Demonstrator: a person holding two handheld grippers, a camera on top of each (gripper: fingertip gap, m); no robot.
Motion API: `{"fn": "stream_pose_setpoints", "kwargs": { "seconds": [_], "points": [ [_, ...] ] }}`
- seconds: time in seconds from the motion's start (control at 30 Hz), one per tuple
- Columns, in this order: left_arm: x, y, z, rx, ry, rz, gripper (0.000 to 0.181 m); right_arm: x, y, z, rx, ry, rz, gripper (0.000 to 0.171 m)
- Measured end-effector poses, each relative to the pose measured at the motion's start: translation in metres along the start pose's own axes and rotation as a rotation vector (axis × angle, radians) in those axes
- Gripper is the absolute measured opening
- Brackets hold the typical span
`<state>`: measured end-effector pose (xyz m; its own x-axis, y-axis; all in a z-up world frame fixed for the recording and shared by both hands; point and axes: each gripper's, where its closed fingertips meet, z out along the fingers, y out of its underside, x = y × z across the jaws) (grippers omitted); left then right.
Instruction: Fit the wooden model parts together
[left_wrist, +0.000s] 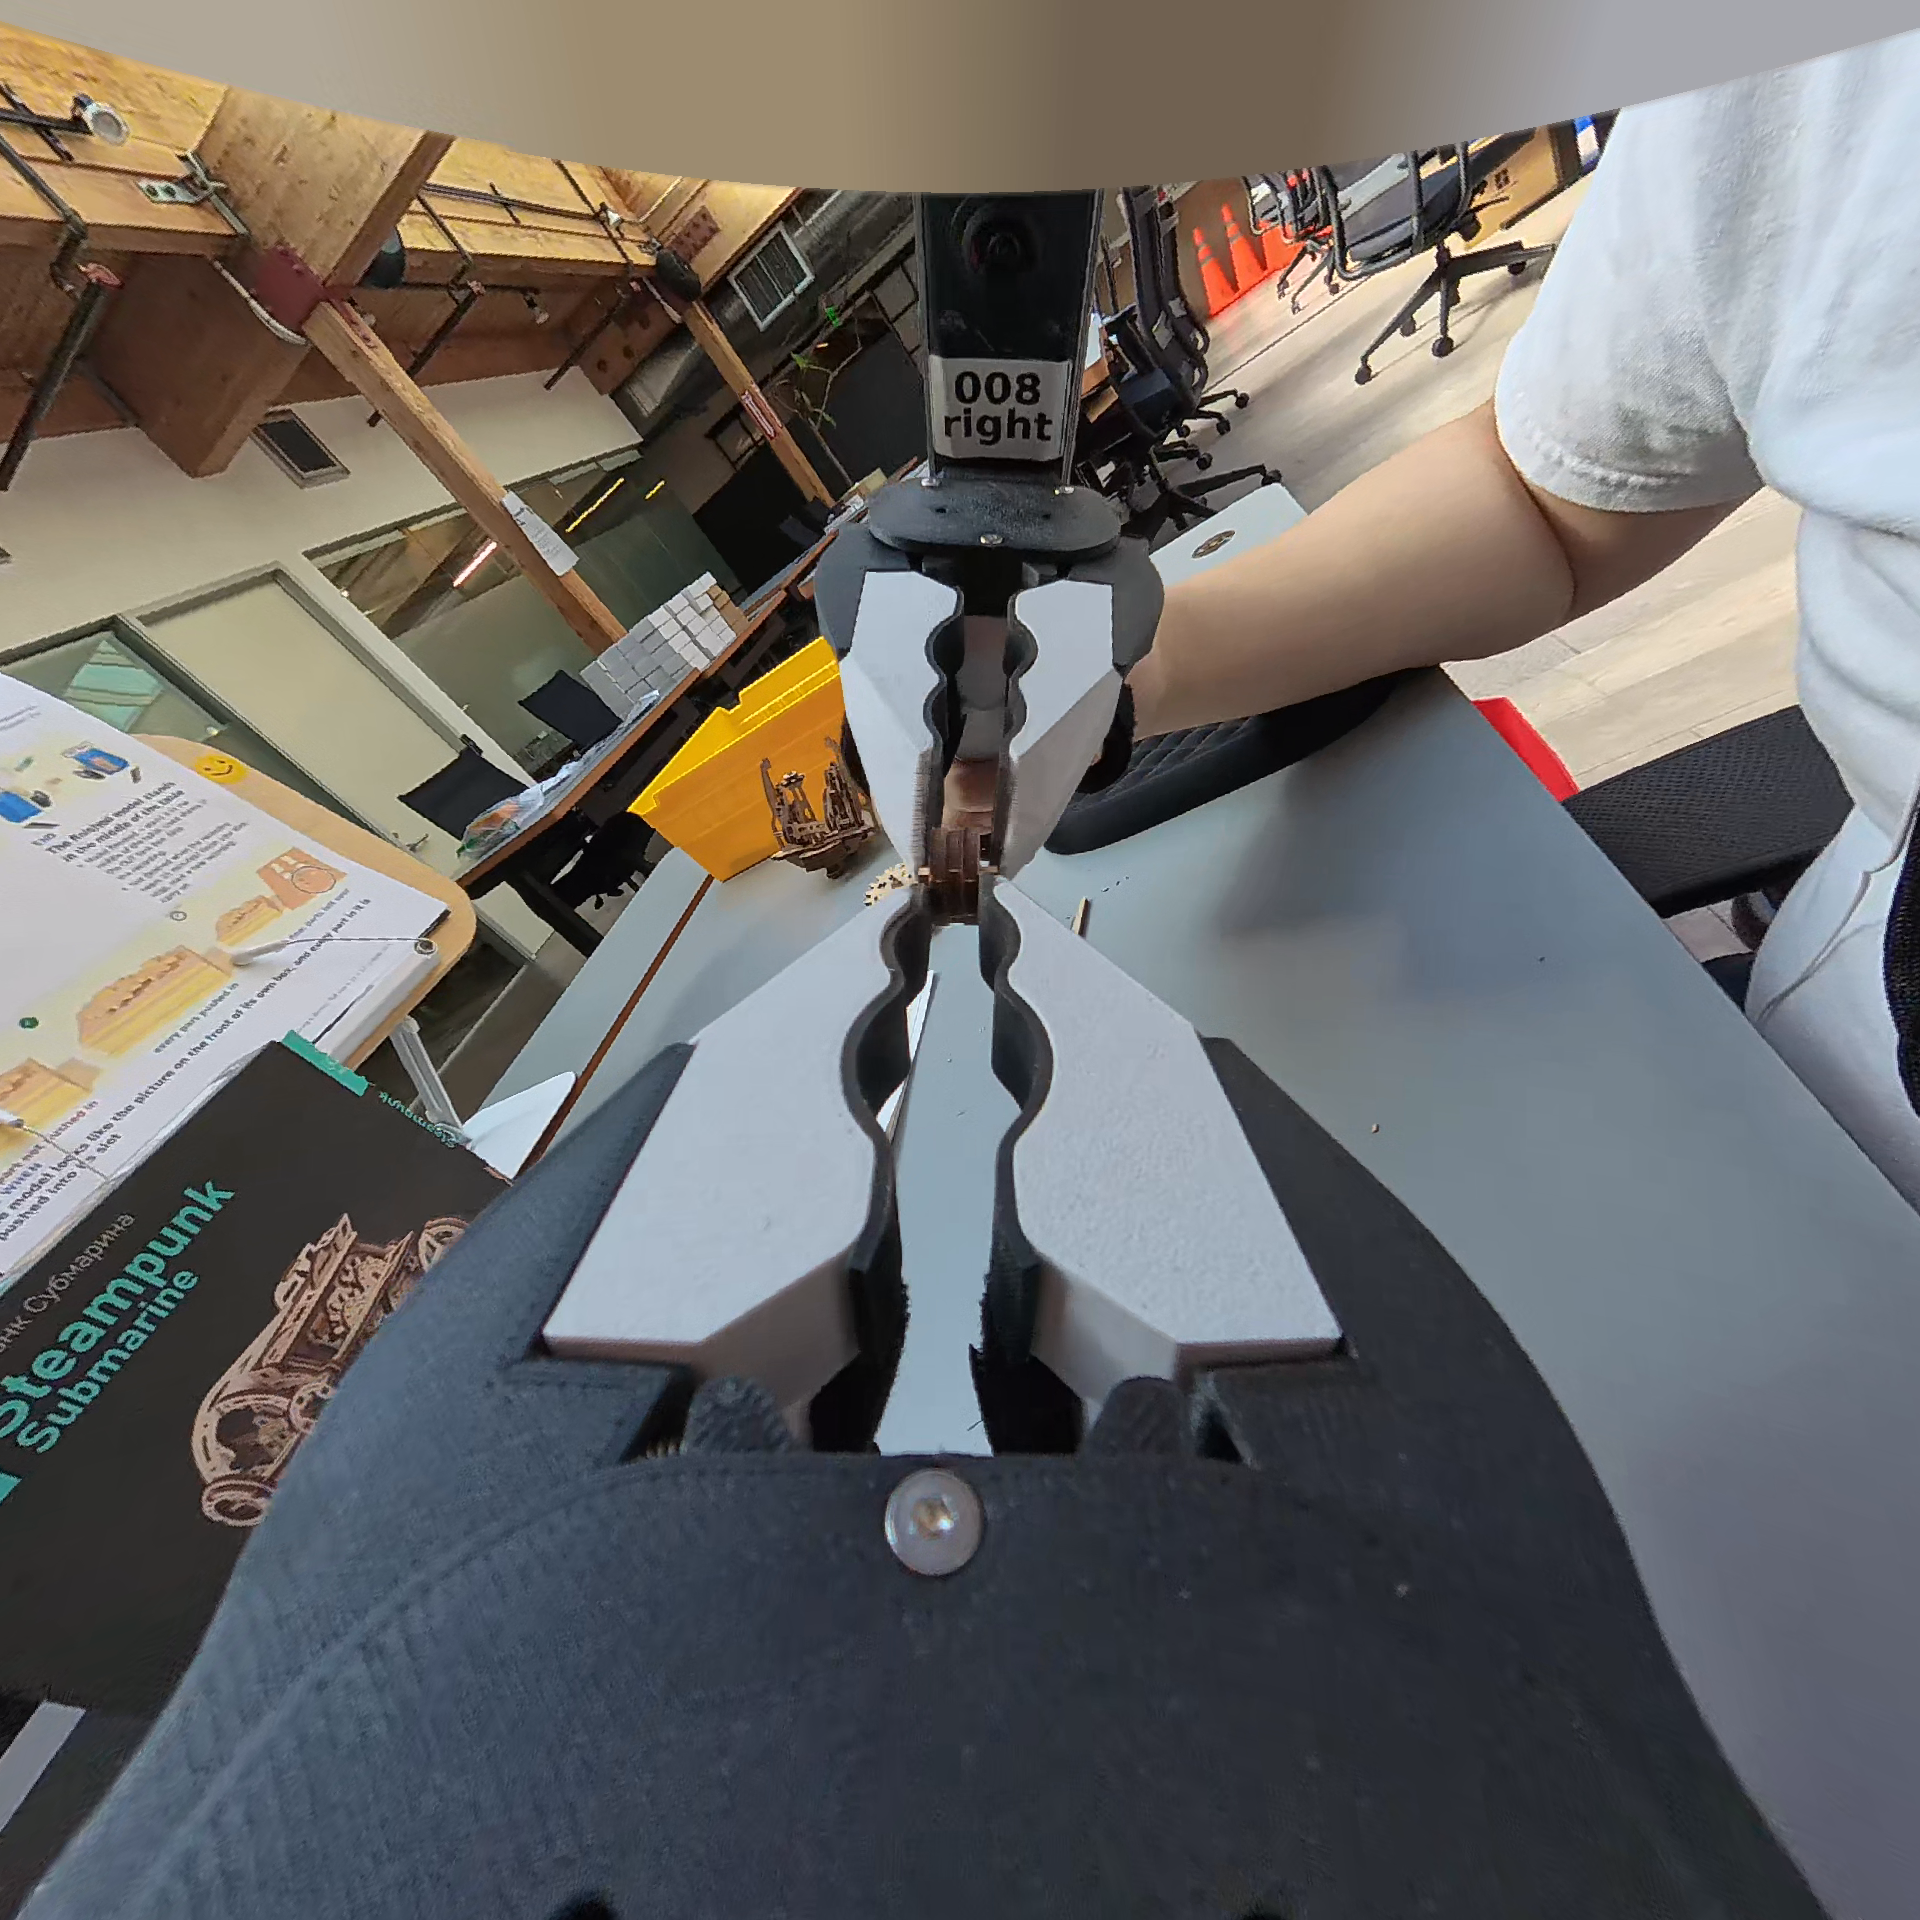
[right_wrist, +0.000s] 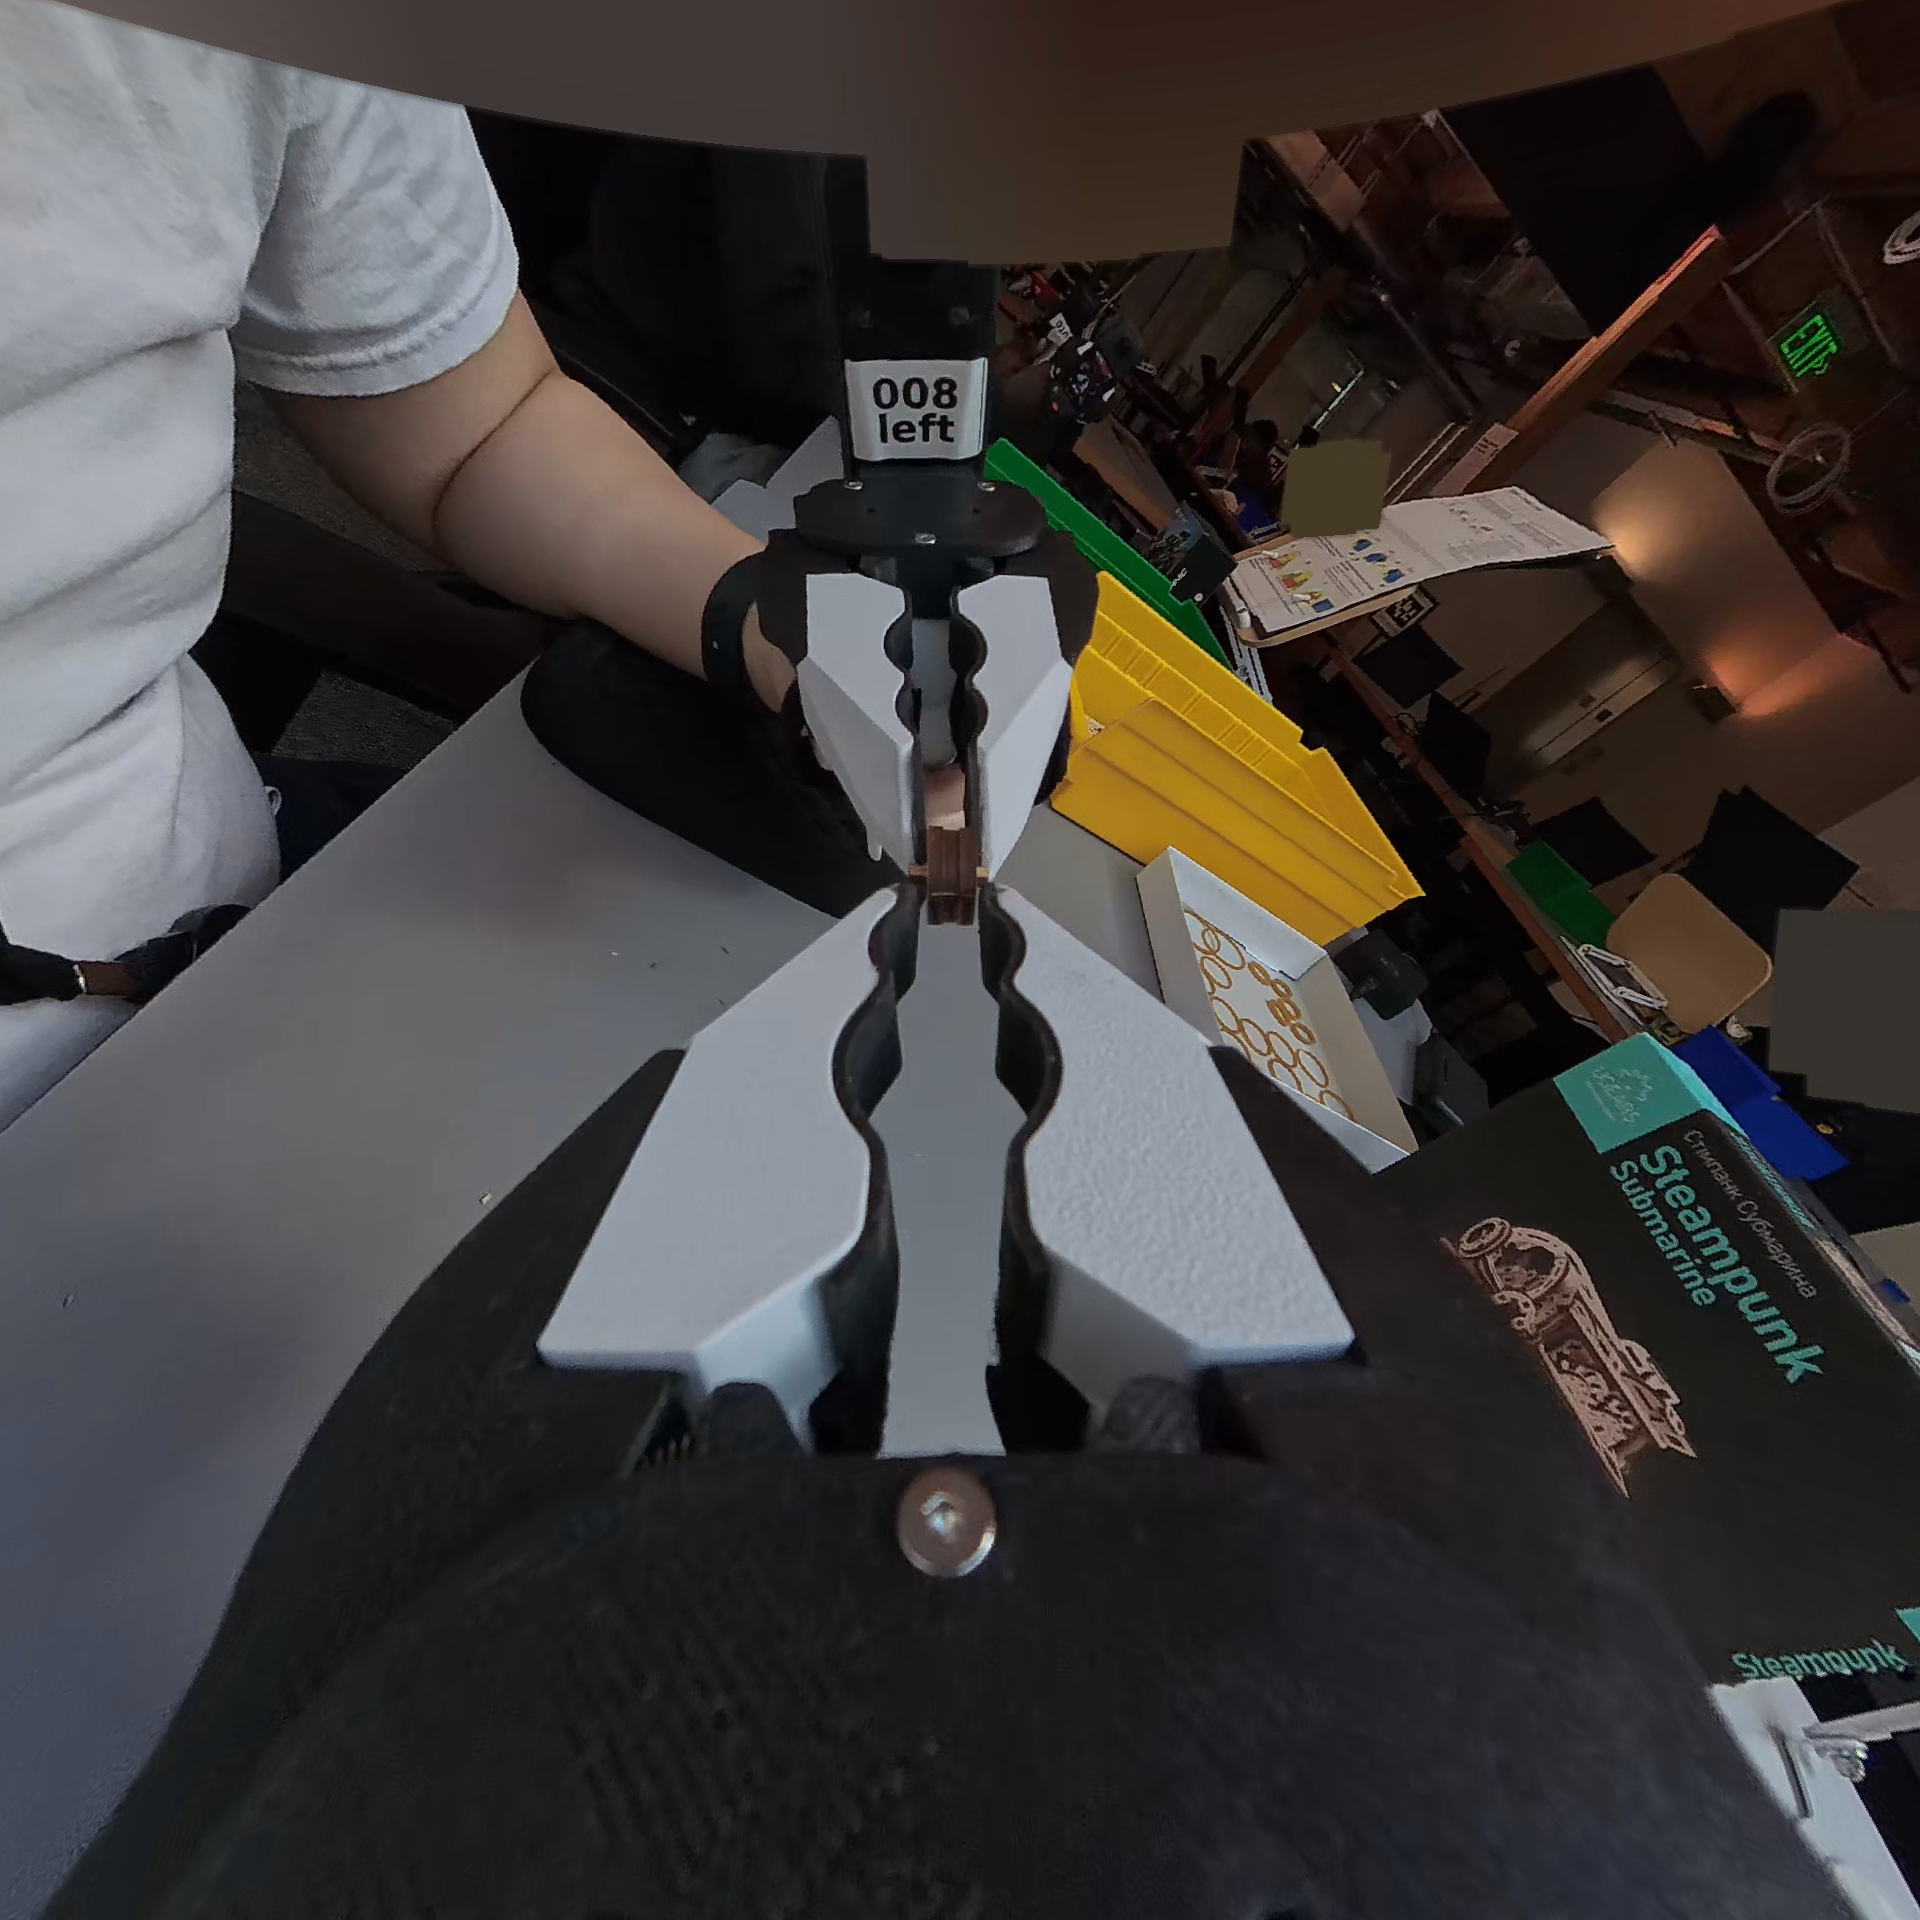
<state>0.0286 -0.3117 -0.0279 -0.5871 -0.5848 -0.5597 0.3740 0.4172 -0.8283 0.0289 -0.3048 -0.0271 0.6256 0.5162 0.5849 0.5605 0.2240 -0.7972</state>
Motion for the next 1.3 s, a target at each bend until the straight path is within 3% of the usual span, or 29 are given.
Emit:
{"fn": "stream_pose_setpoints", "kwargs": {
  "seconds": [0.33, 0.73, 0.9, 0.97, 1.1, 1.3],
  "points": [
    [-0.001, 0.002, 0.002, 0.000, 0.018, -0.094, 0.007, 0.001, 0.003, -0.001, -0.027, -0.026, 0.127, 0.008],
    [0.000, -0.009, -0.002, 0.019, 0.054, -0.141, 0.006, 0.002, -0.006, -0.001, 0.076, -0.039, 0.148, 0.014],
    [-0.005, -0.015, -0.002, 0.095, 0.019, -0.177, 0.008, 0.005, -0.011, -0.002, 0.098, -0.033, 0.175, 0.008],
    [-0.006, -0.013, -0.001, 0.090, 0.003, -0.180, 0.017, 0.007, -0.013, -0.003, 0.144, -0.038, 0.231, 0.008],
    [-0.007, -0.016, 0.000, 0.109, -0.018, -0.167, 0.007, 0.011, -0.018, -0.002, 0.216, -0.048, 0.305, 0.008],
    [-0.006, -0.017, -0.002, 0.061, 0.008, -0.143, 0.007, 0.007, -0.019, 0.002, 0.252, -0.087, 0.335, 0.008]
  ]
}}
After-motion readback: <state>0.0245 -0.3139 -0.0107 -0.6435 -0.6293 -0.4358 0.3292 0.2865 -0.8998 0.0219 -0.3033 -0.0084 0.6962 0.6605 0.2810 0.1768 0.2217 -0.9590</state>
